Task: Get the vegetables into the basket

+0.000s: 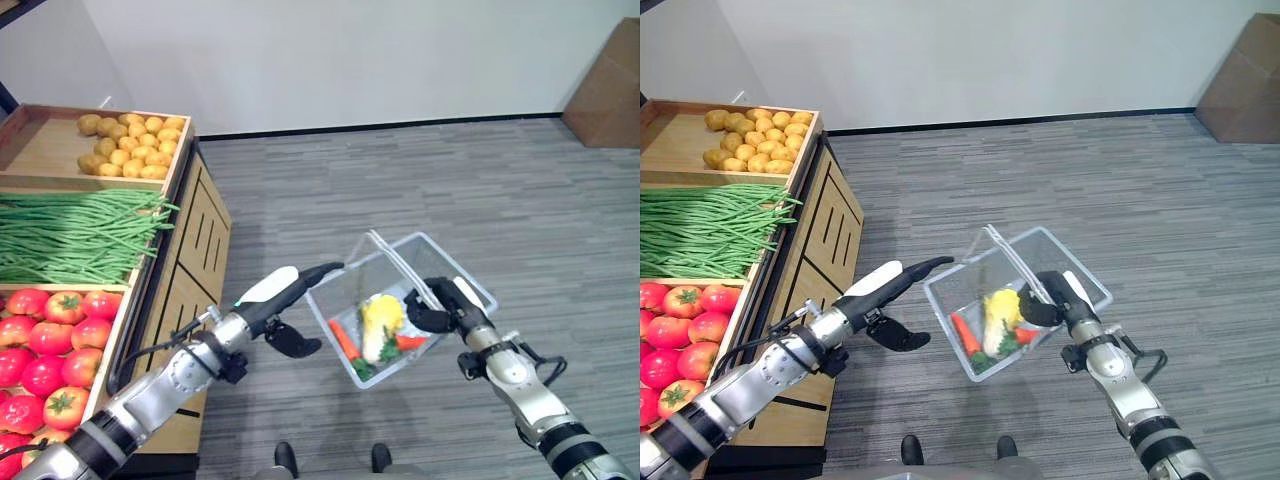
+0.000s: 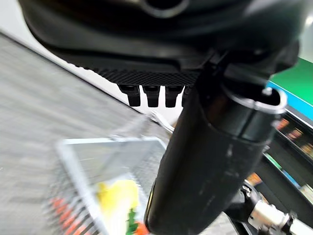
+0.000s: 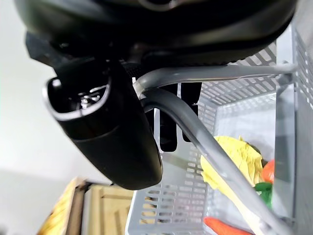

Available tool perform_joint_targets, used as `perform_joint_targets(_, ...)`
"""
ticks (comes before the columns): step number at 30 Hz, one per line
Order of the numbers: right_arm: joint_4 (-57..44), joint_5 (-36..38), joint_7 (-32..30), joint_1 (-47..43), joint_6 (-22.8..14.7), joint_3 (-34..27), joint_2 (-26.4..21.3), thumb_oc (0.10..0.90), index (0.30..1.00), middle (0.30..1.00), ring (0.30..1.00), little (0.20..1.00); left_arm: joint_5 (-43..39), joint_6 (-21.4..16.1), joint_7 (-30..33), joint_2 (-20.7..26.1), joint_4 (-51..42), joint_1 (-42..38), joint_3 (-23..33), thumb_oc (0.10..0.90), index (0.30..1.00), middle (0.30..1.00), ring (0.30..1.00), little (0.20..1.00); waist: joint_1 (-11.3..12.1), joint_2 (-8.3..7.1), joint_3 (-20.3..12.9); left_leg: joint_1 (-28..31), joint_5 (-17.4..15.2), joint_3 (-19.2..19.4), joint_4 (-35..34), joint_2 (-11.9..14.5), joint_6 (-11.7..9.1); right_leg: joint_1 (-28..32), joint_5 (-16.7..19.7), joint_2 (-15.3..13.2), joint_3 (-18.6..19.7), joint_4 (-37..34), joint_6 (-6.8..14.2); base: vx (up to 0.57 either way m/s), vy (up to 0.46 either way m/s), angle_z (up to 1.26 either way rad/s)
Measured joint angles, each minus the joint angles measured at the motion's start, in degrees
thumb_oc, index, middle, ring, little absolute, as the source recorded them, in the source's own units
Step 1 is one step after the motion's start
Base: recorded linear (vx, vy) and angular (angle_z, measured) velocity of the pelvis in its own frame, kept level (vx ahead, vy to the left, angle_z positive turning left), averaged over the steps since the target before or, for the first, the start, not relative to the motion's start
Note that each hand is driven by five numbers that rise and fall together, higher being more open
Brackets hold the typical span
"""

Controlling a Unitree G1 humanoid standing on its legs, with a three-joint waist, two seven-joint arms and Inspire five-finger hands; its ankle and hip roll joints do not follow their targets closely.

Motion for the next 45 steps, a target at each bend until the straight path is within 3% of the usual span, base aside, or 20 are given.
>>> perform_joint_targets(3, 5.2, -0.7, -0.8, 0.2, 0.0, -2.4, 1.2, 0.400, 0.300, 0.300, 0.300, 0.300, -2.6, 0.2, -1.0, -0.1, 2.3, 5.8, 2.6, 0.900, 1.000, 1.000, 1.000, 1.000, 0.1, 0.03, 0.0, 0.0, 0.0, -0.2, 0.0, 0.0, 0.0, 0.1, -0.1, 0.0, -0.2, 0.0, 0.0, -0.01, -0.005, 0.04)
perform_joint_targets(6, 8.5, -1.1, -1.8, 0.7, 0.7, -3.3, 1.5, 0.400, 0.300, 0.300, 0.300, 0.300, -3.0, 2.9, -2.7, -1.6, 10.5, 8.0, 2.1, 0.900, 1.000, 1.000, 1.000, 1.000, 0.5, 0.16, -0.1, 0.0, 0.1, -0.4, 0.0, 0.0, 0.0, 0.2, -0.1, 0.0, -0.2, 0.0, -0.1, -0.01, -0.003, 0.02)
perform_joint_targets(8, 13.2, -1.7, -1.8, 0.8, -0.4, -3.3, 1.9, 0.400, 0.300, 0.300, 0.300, 0.300, -2.6, 0.3, -2.4, -12.0, 27.0, 9.3, 6.8, 0.900, 1.000, 1.000, 1.000, 1.000, 0.3, 0.80, -1.0, 0.3, 0.0, -0.5, 0.0, -0.2, 0.0, 0.5, -0.3, -0.1, -0.3, -0.1, 0.1, -0.01, -0.005, 0.03)
perform_joint_targets(9, 15.4, -1.7, -1.9, 0.8, -0.3, -3.5, 2.2, 0.400, 0.300, 0.300, 0.300, 0.300, -1.8, 3.0, -1.4, -15.1, 31.8, 8.9, 6.8, 0.900, 1.000, 1.000, 1.000, 1.000, 0.3, 0.78, -1.3, 0.2, 0.0, -0.8, 0.0, -0.2, 0.0, 0.6, -0.4, -0.2, -0.6, -0.2, 0.0, -0.02, -0.008, 0.12)
perform_joint_targets(12, 23.3, -2.1, -2.3, 0.5, 0.1, -3.6, 3.6, 0.400, 0.300, 0.300, 0.300, 0.300, 5.8, 7.1, -0.9, -20.3, 48.2, 9.0, 6.0, 0.900, 1.000, 1.000, 1.000, 1.000, 0.8, 0.46, -1.6, -0.5, 0.1, -1.1, 0.0, 0.0, -0.1, -0.2, -0.6, 0.0, -0.8, -0.2, -0.2, -0.03, -0.011, 0.05)
perform_joint_targets(14, 29.9, -2.1, -2.4, 0.2, 0.2, -3.7, 4.5, 0.400, 0.300, 0.300, 0.300, 0.300, 10.4, 7.6, -0.6, -25.0, 59.2, 9.5, 4.9, 0.900, 1.000, 1.000, 1.000, 1.000, 1.0, 0.43, -1.6, -0.7, 0.1, -1.6, 0.0, -0.2, -0.1, -0.2, -0.6, -0.1, -1.3, -0.1, -0.2, -0.03, -0.012, 0.11)
perform_joint_targets(16, 33.6, -2.2, -2.5, -0.1, 0.2, -3.7, 5.2, 0.400, 0.300, 0.300, 0.300, 0.300, 11.5, 7.7, -0.1, -27.5, 63.8, 9.5, 5.1, 0.900, 1.000, 1.000, 1.000, 1.000, 1.3, 0.33, -1.7, -0.8, 0.1, -1.8, 0.0, -0.2, -0.1, -0.1, -0.6, -0.2, -1.5, -0.1, -0.2, -0.01, -0.008, 0.10)
perform_joint_targets(17, 40.7, -2.5, -2.7, -2.1, 0.0, -3.7, 6.7, 0.400, 0.300, 0.300, 0.300, 0.300, 12.2, 8.1, 2.0, -31.8, 73.2, 7.4, 7.5, 0.900, 1.000, 1.000, 1.000, 1.000, 1.4, 0.31, -2.1, -0.7, 0.1, -1.9, 0.0, -0.2, 0.0, 0.0, -0.7, -0.2, -1.6, -0.2, -0.2, -0.01, -0.007, 0.04)
perform_joint_targets(19, 43.8, -3.3, -2.8, -2.1, 1.0, -3.9, 7.6, 0.400, 0.300, 0.300, 0.300, 0.300, 13.1, 9.3, 2.2, -32.8, 74.7, 7.6, 7.1, 0.900, 1.000, 1.000, 1.000, 1.000, 1.3, 0.31, -2.4, -1.0, 0.1, -2.0, 0.0, -0.1, 0.0, -0.3, -0.8, -0.1, -1.6, -0.1, -0.3, 0.00, 0.000, 0.00)
perform_joint_targets(21, 50.4, -3.3, -3.0, -2.8, 0.6, -5.6, 9.5, 0.400, 0.300, 0.300, 0.300, 0.300, 12.9, 9.4, 4.2, -35.0, 79.4, 6.5, 10.9, 0.900, 1.000, 1.000, 1.000, 1.000, 1.3, 0.26, -3.6, -1.0, 0.0, -2.0, 0.0, 0.0, -0.1, -0.3, -0.9, 0.1, -1.6, 0.0, -0.4, 0.00, 0.000, 0.00)
perform_joint_targets(30, 54.4, -3.9, -3.0, 0.1, 1.6, -6.0, 10.1, 0.400, 0.300, 0.300, 0.300, 0.300, 10.4, 10.3, 5.5, -35.1, 79.9, 6.3, 12.3, 0.900, 1.000, 1.000, 1.000, 1.000, 1.1, 0.43, -4.3, -1.0, -0.2, -1.9, 0.0, 0.2, -0.1, -0.3, -1.0, 0.3, -1.5, 0.0, -0.6, 0.00, 0.000, 0.00)
perform_joint_targets(31, 55.0, -3.9, -3.0, 0.1, 1.6, -7.0, 10.2, 0.533, 0.487, 0.487, 0.487, 0.487, 9.7, 10.6, 5.6, -35.2, 80.1, 6.3, 13.5, 0.900, 1.000, 1.000, 1.000, 1.000, 1.1, 0.46, -4.4, -1.0, -0.2, -1.9, 0.0, 0.2, -0.1, -0.3, -1.0, 0.3, -1.5, 0.0, -0.6, 0.00, 0.000, 0.00)
perform_joint_targets(32, 55.5, -3.9, -3.0, 0.2, 1.7, -7.7, 10.4, 0.631, 0.624, 0.624, 0.624, 0.624, 9.4, 10.8, 5.6, -35.2, 80.1, 6.4, 14.0, 0.900, 1.000, 1.000, 1.000, 1.000, 1.1, 0.47, -4.4, -1.0, -0.2, -1.9, 0.0, 0.2, -0.1, -0.3, -1.0, 0.3, -1.5, 0.0, -0.6, 0.00, 0.000, 0.00)
perform_joint_targets(33, 55.8, -3.9, -2.9, 0.2, 1.8, -7.7, 10.4, 0.900, 1.000, 1.000, 1.000, 1.000, 8.8, 10.8, 5.8, -35.2, 80.3, 6.4, 14.1, 0.900, 1.000, 1.000, 1.000, 1.000, 1.1, 0.49, -4.4, -1.0, -0.2, -1.9, 0.0, 0.2, -0.1, -0.3, -1.0, 0.3, -1.5, 0.0, -0.6, 0.00, 0.000, 0.00)
perform_joint_targets(45, 57.9, -3.9, -2.2, 2.6, 2.1, -8.3, 10.8, 0.900, 1.000, 1.000, 1.000, 1.000, 6.1, 11.0, 6.0, -35.3, 81.6, 6.6, 14.1, 0.900, 1.000, 1.000, 1.000, 1.000, 0.9, -0.09, -6.3, -0.9, -0.6, -1.8, 0.0, 0.4, -0.1, -0.4, -1.3, 0.5, -1.4, 0.0, -0.8, 0.00, 0.000, 0.00)
